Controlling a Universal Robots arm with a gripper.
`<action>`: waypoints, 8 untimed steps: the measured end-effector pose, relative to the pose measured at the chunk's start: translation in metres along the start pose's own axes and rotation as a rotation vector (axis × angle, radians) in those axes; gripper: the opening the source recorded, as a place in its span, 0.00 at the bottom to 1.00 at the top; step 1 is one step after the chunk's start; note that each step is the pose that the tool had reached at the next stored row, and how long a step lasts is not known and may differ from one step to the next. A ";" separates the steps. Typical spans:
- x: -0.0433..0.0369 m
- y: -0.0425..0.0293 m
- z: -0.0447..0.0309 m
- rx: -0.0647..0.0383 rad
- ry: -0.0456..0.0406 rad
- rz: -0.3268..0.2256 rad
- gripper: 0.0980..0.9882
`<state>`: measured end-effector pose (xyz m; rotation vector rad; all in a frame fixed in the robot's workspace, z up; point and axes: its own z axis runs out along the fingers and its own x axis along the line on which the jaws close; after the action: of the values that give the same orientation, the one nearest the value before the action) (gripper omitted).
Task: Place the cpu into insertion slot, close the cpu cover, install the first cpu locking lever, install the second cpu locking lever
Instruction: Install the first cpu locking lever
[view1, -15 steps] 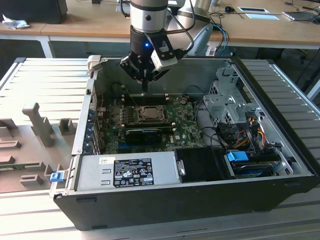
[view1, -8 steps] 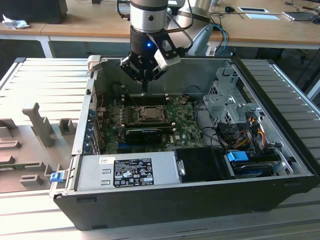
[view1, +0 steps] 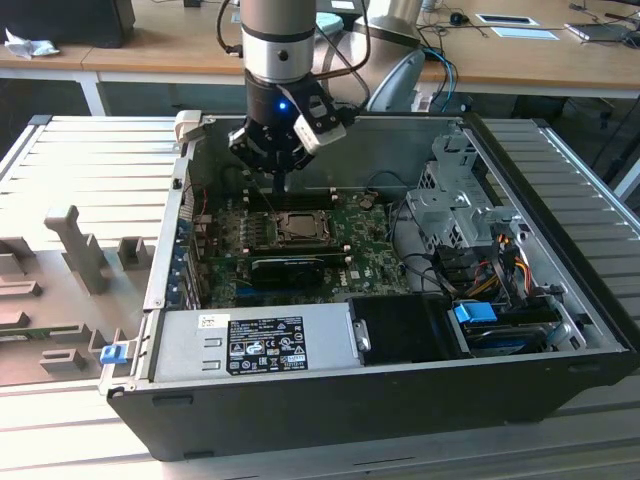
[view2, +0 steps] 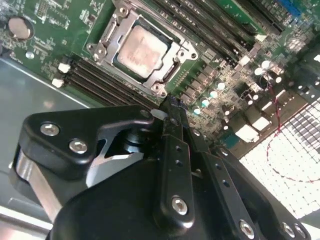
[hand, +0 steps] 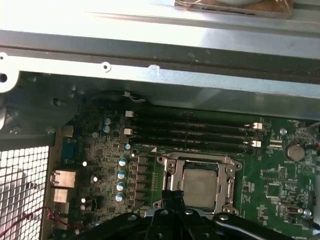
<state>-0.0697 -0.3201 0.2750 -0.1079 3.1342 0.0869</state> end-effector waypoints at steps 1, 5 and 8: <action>0.0022 0.0001 0.0007 0.000 -0.0002 0.003 0.01; 0.0165 0.0009 0.0046 -0.002 -0.0004 0.003 0.01; 0.0225 0.0012 0.0063 -0.002 -0.0003 0.003 0.01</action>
<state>-0.0923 -0.3202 0.2687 -0.1036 3.1341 0.0905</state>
